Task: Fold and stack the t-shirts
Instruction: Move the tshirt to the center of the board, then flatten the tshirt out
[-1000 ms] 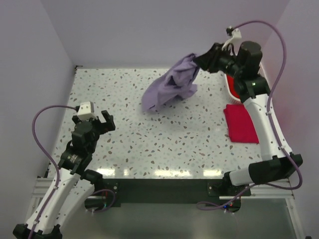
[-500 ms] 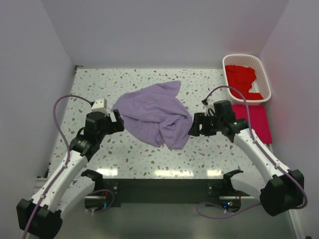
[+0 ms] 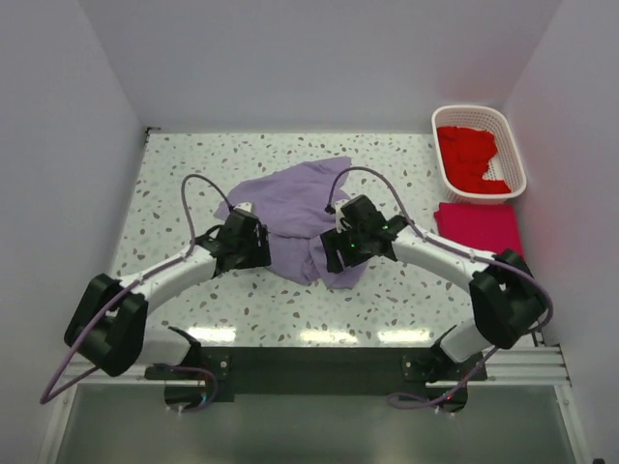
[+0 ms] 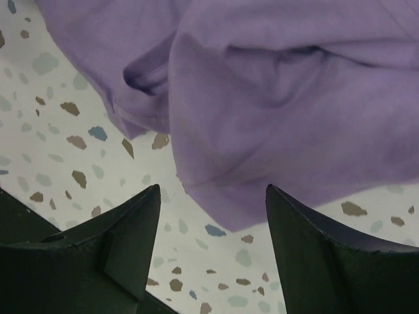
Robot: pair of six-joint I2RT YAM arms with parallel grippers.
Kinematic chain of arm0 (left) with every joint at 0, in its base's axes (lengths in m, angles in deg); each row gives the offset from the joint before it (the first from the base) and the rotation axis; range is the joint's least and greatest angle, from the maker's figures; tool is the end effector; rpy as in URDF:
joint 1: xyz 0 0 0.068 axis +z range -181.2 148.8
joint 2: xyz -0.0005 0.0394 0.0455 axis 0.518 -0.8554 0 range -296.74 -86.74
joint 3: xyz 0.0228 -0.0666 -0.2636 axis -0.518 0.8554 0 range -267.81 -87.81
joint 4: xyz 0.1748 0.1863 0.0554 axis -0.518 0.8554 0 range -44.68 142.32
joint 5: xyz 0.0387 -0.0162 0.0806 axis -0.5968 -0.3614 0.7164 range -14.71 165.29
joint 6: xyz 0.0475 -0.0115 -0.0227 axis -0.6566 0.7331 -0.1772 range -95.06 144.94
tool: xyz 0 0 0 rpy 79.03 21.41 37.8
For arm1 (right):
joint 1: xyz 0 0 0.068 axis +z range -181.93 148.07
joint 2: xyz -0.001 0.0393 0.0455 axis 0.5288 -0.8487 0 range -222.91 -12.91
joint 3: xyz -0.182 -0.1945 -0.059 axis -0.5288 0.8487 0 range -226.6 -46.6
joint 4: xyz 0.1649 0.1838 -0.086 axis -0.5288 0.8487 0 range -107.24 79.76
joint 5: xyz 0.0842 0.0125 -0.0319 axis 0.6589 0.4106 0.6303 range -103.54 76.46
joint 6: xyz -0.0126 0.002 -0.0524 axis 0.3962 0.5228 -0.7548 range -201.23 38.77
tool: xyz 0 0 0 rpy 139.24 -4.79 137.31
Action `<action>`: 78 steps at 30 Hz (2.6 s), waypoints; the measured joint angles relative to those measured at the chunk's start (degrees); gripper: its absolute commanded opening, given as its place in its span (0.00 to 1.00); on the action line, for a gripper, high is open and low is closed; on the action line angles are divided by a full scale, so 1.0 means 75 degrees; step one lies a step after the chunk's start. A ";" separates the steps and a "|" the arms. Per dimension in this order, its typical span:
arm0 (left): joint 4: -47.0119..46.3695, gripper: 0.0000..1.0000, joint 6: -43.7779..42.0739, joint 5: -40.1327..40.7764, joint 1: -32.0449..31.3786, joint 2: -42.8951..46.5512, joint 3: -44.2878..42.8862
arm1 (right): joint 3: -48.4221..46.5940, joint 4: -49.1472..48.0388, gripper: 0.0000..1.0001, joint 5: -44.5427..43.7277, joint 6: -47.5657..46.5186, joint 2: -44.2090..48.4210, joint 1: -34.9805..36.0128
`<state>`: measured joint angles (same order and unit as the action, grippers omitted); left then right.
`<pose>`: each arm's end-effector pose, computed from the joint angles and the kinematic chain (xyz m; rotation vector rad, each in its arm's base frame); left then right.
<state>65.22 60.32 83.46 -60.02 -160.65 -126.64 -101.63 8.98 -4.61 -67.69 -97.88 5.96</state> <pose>0.2166 -0.1133 0.1861 -0.2022 2.5299 -0.2719 0.2333 0.1884 0.2155 -0.6148 2.5531 0.5312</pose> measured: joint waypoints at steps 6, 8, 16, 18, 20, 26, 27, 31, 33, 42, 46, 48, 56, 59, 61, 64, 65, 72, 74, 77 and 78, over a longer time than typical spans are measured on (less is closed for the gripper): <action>-0.0356 0.62 0.0300 0.0259 -0.0117 -0.1562 -0.0659 | -0.0755 -0.0195 0.67 -0.0527 -0.0070 -0.1367 0.0545; -0.0399 0.57 0.0402 0.0446 -0.0117 -0.1920 -0.0787 | -0.0825 -0.0201 0.58 -0.0670 -0.0076 -0.1644 0.0659; -0.0530 0.29 0.0629 0.1061 0.0358 -0.2774 -0.1521 | -0.0854 -0.0073 0.02 -0.0860 -0.0006 -0.2057 0.1215; -0.0504 0.18 0.0627 0.1055 0.0781 -0.3072 -0.1856 | -0.0737 0.0000 0.00 -0.0749 0.0119 -0.1851 0.1559; -0.0393 0.12 0.0580 0.1055 0.1177 -0.3381 -0.2226 | -0.0510 0.0050 0.00 -0.0350 0.0353 -0.1399 0.2025; 0.0434 0.11 0.0131 0.1478 0.1856 -0.4485 -0.3797 | -0.0638 -0.0376 0.09 0.0807 0.1227 -0.0586 0.3870; 0.0600 0.13 -0.0032 0.1580 0.1900 -0.4666 -0.4086 | -0.0842 -0.0458 0.13 0.0927 0.1311 -0.0694 0.4214; 0.0906 0.47 -0.0662 0.2069 0.1935 -0.4878 -0.4593 | -0.1667 -0.0586 0.54 0.1139 0.1419 -0.1177 0.5001; 0.0915 0.62 -0.0912 0.2349 0.1941 -0.4707 -0.4584 | -0.1906 -0.0391 0.57 0.0793 0.1300 -0.1201 0.5030; 0.1000 0.76 -0.1078 0.3025 0.1993 -0.1644 -0.3821 | -0.1513 -0.0236 0.55 -0.0711 0.1008 -0.0291 0.2661; 0.0845 0.75 -0.0871 0.2352 0.2025 -0.0391 -0.2850 | -0.1507 -0.0545 0.54 -0.1090 0.0933 -0.0490 0.1480; 0.0740 0.76 -0.0746 0.1693 0.2031 -0.0105 -0.2194 | -0.1513 -0.0720 0.54 -0.1125 0.0930 -0.0880 0.1131; -0.0280 0.75 -0.0050 -0.0026 0.2098 -0.1119 -0.1367 | -0.0979 -0.1075 0.54 -0.0991 0.1020 -0.1588 0.0644; -0.0752 0.74 0.0157 -0.0259 0.2279 -0.1938 -0.1816 | -0.0493 -0.1131 0.54 -0.0851 0.1067 -0.1148 0.0662; -0.0953 0.74 0.0254 -0.0347 0.2419 -0.2535 -0.2323 | -0.0207 -0.1122 0.55 -0.0819 0.1099 -0.0729 0.0667; -0.1198 0.72 0.0388 -0.0373 0.2600 -0.3381 -0.3209 | 0.0248 -0.1174 0.55 -0.0764 0.1195 0.0073 0.0667; -0.1271 0.71 0.0408 -0.0376 0.2632 -0.3552 -0.3410 | 0.0376 -0.1177 0.55 -0.0758 0.1233 0.0370 0.0667; -0.1478 0.53 0.0551 -0.0393 0.2763 -0.5024 -0.4727 | 0.0656 -0.1093 0.56 -0.0694 0.1358 0.1614 0.0670; -0.1472 0.41 0.0548 -0.0414 0.2771 -0.5362 -0.4943 | 0.0656 -0.1037 0.56 -0.0717 0.1358 0.1754 0.0670; -0.1463 0.01 0.0428 -0.0533 0.2780 -0.5636 -0.5080 | 0.0673 -0.0970 0.56 -0.0804 0.1355 0.1953 0.0670; -0.1454 0.00 0.0396 -0.0612 0.2783 -0.5648 -0.5112 | 0.0685 -0.0956 0.56 -0.0833 0.1355 0.2002 0.0670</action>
<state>54.31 63.29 78.87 -39.15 -203.01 -164.98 -96.49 1.81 -10.86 -57.52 -82.87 10.99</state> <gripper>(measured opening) 0.112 0.553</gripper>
